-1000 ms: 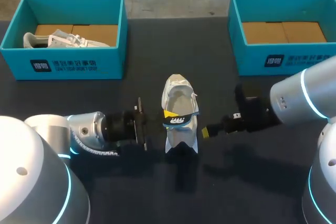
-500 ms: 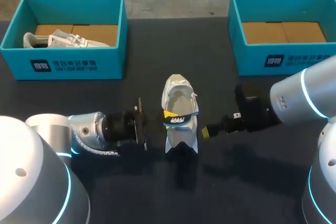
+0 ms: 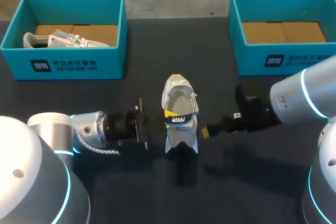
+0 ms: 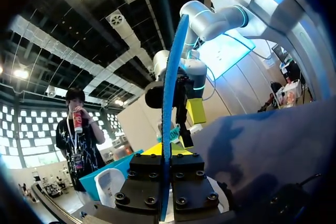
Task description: Take the shoe out of the shoebox, open the shoe tongue, remove and reinsert the insole, then place the shoe into the shoebox
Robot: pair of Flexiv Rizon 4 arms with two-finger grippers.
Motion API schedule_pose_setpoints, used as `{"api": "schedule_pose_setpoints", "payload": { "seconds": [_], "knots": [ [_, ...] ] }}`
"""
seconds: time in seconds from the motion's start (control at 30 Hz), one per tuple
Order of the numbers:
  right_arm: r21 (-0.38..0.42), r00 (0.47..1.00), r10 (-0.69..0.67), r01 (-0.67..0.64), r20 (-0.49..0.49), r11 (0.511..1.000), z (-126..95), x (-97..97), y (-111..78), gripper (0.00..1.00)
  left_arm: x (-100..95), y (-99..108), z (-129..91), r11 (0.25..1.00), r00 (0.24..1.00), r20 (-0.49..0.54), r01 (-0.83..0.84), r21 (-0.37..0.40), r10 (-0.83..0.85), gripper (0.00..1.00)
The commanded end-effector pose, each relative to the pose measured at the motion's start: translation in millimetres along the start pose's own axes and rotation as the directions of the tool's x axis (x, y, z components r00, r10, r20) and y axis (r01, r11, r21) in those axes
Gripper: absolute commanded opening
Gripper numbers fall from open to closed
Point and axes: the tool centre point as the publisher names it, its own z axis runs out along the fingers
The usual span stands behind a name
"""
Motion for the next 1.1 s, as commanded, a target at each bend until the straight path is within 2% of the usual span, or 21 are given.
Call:
{"api": "schedule_pose_setpoints", "payload": {
  "seconds": [0.03, 0.3, 1.1],
  "knots": [
    [-0.001, 1.0, 0.0, 0.0, 0.0, 1.0, -1, 0.4, -1.0, 1.0, -0.5, 6, 3, 1.0, 1.0, -0.012, 0.002, 0.017, -0.002, 0.0],
    [-0.001, 1.0, 0.0, 0.0, 0.0, 1.0, -1, 0.4, -1.0, 1.0, -3.0, 10, 7, 0.999, 1.0, -0.031, 0.003, 0.038, -0.002, 0.0],
    [-0.001, 1.0, 0.0, 0.0, 0.0, 1.0, -1, 0.4, -1.0, 1.0, -2.8, 40, -5, 0.999, 0.999, -0.044, 0.005, -0.053, -0.007, 0.0]
  ]
}}
